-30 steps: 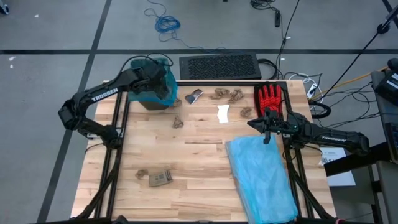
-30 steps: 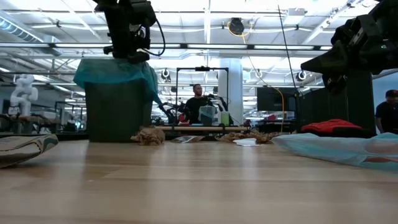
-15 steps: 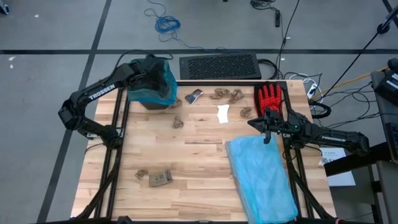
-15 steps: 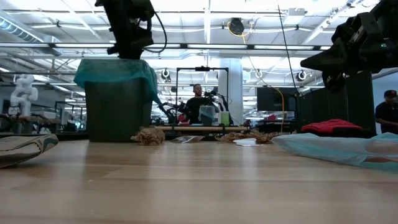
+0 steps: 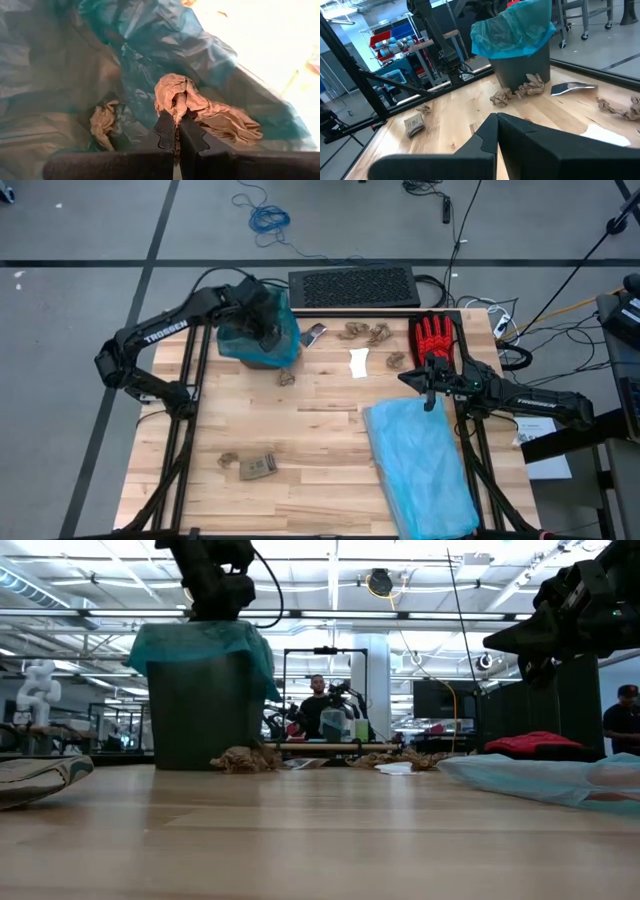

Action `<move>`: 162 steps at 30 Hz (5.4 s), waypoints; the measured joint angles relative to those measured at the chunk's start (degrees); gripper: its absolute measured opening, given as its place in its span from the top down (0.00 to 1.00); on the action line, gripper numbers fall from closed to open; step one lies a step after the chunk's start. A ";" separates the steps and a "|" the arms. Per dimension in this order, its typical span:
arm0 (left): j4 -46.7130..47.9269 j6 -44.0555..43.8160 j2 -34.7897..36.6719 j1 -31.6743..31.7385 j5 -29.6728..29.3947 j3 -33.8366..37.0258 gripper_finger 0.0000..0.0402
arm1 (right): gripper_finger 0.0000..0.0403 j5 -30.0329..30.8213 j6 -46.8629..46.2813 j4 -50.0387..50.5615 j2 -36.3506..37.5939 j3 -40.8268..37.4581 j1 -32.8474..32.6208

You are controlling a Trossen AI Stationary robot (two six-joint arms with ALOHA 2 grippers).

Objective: Place trash/remove bag and relplace
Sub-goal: Put the brown napkin into the trash bin, then put the black paper into the trash bin

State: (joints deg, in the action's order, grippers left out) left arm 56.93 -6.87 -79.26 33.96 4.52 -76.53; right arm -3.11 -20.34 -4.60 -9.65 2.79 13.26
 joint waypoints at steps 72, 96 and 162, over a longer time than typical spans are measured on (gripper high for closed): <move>-33.05 14.71 29.30 -5.29 -13.98 18.93 1.00 | 0.46 12.04 31.72 -4.78 -110.11 71.67 0.98; -25.63 16.21 30.23 -5.05 -13.65 18.93 1.00 | 0.92 14.01 27.21 -2.99 -117.83 79.03 0.76; -46.80 10.99 35.91 -2.41 -15.18 34.75 1.00 | 0.45 4.26 46.16 47.43 -105.81 115.99 1.41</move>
State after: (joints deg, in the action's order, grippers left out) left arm 10.13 4.12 -43.35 31.55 -10.66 -41.78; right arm 1.15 25.82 42.83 -115.46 118.78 14.66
